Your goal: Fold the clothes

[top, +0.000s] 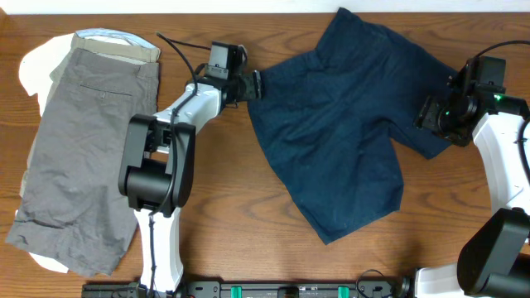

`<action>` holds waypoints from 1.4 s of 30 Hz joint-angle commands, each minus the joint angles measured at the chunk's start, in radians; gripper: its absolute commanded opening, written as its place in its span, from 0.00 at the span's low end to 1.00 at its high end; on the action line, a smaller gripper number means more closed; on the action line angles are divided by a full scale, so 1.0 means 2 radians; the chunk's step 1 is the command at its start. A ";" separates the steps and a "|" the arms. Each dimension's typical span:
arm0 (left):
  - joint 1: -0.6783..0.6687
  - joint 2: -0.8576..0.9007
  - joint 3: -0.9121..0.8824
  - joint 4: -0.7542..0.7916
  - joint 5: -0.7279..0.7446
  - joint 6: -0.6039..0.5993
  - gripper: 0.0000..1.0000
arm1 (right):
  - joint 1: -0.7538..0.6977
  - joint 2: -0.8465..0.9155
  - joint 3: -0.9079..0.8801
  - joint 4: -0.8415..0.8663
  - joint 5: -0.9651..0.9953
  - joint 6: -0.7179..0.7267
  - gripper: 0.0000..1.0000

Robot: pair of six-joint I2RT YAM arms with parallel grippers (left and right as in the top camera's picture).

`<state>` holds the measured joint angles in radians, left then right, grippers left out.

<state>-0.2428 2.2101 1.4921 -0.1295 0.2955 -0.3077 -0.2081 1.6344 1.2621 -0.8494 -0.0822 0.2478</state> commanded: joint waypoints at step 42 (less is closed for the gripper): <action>0.077 -0.199 0.001 -0.551 -0.023 0.098 0.16 | 0.176 -0.006 -0.112 0.055 -0.063 0.065 0.68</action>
<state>-0.0887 1.8709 1.4982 -1.2148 0.2810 -0.1738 0.1158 1.6344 1.0878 -0.7448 -0.1997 0.3565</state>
